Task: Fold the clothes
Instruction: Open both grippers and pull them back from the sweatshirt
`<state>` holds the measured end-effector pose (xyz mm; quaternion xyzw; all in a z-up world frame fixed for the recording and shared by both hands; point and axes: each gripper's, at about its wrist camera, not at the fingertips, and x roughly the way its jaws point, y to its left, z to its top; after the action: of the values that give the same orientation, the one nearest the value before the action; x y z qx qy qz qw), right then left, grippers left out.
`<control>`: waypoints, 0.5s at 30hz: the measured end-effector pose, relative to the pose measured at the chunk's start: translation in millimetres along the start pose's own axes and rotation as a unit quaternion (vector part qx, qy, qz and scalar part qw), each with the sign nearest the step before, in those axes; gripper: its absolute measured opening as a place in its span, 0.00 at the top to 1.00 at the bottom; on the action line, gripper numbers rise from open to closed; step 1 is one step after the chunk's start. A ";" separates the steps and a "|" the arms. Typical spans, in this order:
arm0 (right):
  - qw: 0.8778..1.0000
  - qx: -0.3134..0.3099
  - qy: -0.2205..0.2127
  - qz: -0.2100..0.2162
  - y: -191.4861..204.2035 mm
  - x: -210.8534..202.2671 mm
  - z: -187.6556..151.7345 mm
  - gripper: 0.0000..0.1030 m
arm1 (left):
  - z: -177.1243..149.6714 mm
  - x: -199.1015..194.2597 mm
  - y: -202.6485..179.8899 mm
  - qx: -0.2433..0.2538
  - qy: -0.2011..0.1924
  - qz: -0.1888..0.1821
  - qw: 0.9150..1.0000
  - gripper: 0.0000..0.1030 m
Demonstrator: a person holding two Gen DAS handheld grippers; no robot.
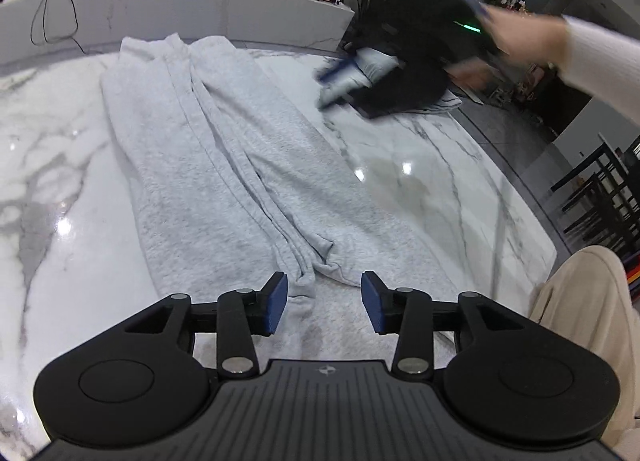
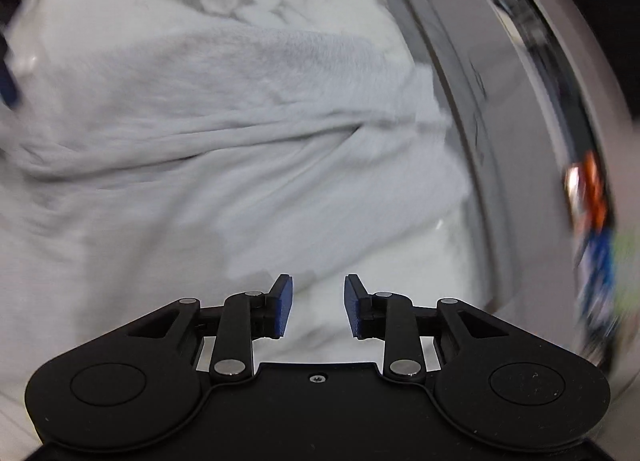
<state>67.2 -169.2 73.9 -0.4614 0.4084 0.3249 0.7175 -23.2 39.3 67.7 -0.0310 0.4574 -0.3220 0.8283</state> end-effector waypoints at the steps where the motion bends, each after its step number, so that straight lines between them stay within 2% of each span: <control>1: 0.999 0.038 -0.003 0.008 8.6 -8.1 -10.7 0.73 | -3.7 -0.4 -3.8 0.001 -0.003 0.011 1.000 0.62; 4: 0.989 0.145 -0.014 0.035 39.0 -34.9 -44.8 0.73 | -18.7 -1.9 -14.2 -0.002 -0.013 0.039 0.999 0.62; 6: 0.975 0.215 -0.024 0.050 66.9 -54.2 -70.8 0.73 | -28.3 -0.8 -23.3 0.007 -0.021 0.064 0.998 0.62; 7: 0.967 0.249 -0.029 0.047 86.1 -59.0 -84.2 0.73 | -35.8 -0.6 -31.7 0.019 -0.027 0.094 0.995 0.62; 8: 0.964 0.260 -0.031 0.043 92.3 -57.3 -87.7 0.73 | -43.0 -0.8 -39.6 0.031 -0.033 0.122 0.992 0.62; 9: 0.958 0.280 -0.034 0.040 102.5 -56.7 -94.1 0.73 | -47.6 -2.7 -44.8 0.037 -0.034 0.137 0.989 0.62; 12: 0.931 0.358 -0.056 0.045 126.9 -57.1 -111.8 0.73 | -61.3 -9.3 -59.7 0.042 -0.043 0.147 0.987 0.60; 14: 0.902 0.420 -0.081 0.062 138.3 -60.5 -124.1 0.73 | -70.8 -12.2 -64.3 0.035 -0.053 0.161 0.985 0.57; 15: 0.892 0.439 -0.090 0.058 144.1 -63.5 -128.7 0.73 | -76.1 -13.2 -66.5 0.032 -0.058 0.172 0.983 0.56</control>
<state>-120.0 -241.9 42.0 -0.0438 0.4697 0.1938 0.8602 -120.9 12.7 56.3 0.0556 0.3964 -0.1867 0.8972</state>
